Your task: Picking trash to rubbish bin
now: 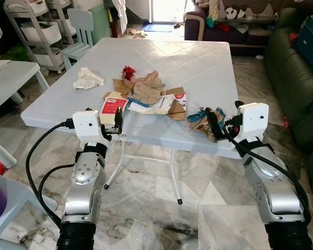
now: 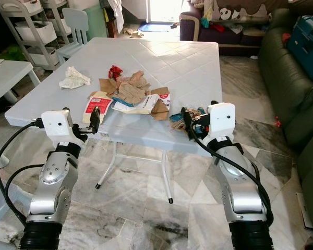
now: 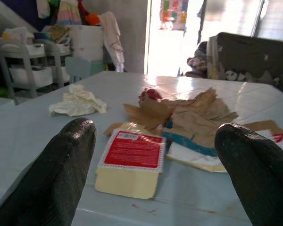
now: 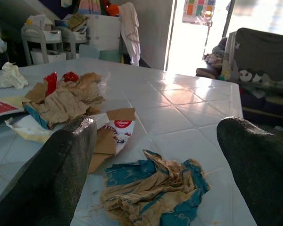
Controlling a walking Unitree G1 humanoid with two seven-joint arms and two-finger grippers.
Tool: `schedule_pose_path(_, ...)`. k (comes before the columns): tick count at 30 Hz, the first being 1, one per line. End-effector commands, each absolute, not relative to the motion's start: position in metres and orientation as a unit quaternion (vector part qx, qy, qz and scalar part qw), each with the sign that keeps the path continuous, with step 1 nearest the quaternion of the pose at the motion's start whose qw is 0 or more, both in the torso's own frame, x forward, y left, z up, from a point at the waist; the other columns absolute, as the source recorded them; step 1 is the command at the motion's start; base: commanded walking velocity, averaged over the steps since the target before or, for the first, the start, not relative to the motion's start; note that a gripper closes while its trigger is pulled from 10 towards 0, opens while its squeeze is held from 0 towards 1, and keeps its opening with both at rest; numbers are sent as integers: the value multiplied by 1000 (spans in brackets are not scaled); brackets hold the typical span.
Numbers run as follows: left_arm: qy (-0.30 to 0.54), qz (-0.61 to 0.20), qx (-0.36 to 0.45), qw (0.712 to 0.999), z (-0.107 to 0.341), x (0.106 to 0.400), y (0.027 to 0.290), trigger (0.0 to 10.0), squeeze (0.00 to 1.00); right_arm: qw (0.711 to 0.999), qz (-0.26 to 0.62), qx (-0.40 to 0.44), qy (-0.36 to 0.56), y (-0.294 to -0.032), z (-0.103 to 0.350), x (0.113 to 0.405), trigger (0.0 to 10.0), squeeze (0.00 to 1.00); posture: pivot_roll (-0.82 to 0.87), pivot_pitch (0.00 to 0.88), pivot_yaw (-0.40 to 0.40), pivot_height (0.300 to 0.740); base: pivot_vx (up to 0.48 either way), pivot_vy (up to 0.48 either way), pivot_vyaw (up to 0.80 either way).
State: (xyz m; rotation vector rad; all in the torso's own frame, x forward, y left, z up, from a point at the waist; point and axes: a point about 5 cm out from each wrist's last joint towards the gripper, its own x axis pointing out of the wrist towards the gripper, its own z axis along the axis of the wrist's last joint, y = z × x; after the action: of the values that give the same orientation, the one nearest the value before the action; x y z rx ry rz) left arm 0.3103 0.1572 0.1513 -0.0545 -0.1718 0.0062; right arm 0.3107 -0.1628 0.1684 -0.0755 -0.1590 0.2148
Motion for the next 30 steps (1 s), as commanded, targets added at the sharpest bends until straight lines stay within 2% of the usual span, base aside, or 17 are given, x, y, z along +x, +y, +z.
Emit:
schedule_pose_path(1,-88,12,-17,996,153,309,159,10000,1000,990,110,-39,-81,-162,170,308,10000,1000,-25,79,9,740,0,0,0)
schedule_pose_path(2,-82,15,-14,996,152,309,159,10000,0,990,110,-38,-81,-161,170,308,10000,1000,-24,82,10,740,0,0,0)
schedule_pose_path(8,-76,4,-16,997,150,308,157,10000,0,990,112,-38,-76,-160,168,306,10000,1000,-25,95,9,740,0,0,0)
schedule_pose_path(9,-75,0,-19,997,149,308,157,10000,0,990,116,-38,-72,-159,167,305,10000,847,-27,100,8,740,0,0,0)
schedule_pose_path(11,-75,-1,-20,997,149,308,157,10000,0,990,117,-38,-70,-159,166,305,10000,847,-27,100,8,740,0,0,0)
schedule_pose_path(12,-74,-2,-22,997,149,308,157,10000,0,990,118,-40,-66,-159,165,304,10000,510,-26,103,8,740,0,0,0)
schedule_pose_path(13,-75,-3,-27,997,149,310,157,10000,0,990,119,-42,-62,-158,163,304,10000,369,-23,103,6,740,0,0,0)
schedule_pose_path(14,-76,-3,-28,997,149,311,156,10000,0,990,119,-41,-60,-158,162,304,10000,345,-23,103,6,740,0,0,0)
schedule_pose_path(15,-82,-5,-31,996,153,316,154,10000,0,990,119,-45,-54,-157,159,305,10000,247,-24,104,7,740,0,0,0)
schedule_pose_path(16,-84,-6,-31,996,154,317,154,10000,0,990,119,-47,-52,-156,159,305,10000,247,-24,104,7,740,0,0,0)
schedule_pose_path(17,-86,-7,-32,996,156,318,153,10000,0,990,119,-47,-51,-156,158,306,10000,39,-24,103,8,740,0,0,0)
schedule_pose_path(18,-89,-9,-32,995,157,319,153,10000,0,991,119,-48,-49,-155,158,306,10000,0,-24,102,9,740,0,0,0)
schedule_pose_path(22,-102,-25,-33,994,163,321,149,10000,0,991,117,-49,-47,-153,157,307,10000,0,-23,103,12,740,0,0,0)
schedule_pose_path(30,-100,-32,-36,994,162,318,146,10000,0,990,119,-44,-59,-152,161,306,10000,0,-22,103,14,740,254,0,0)
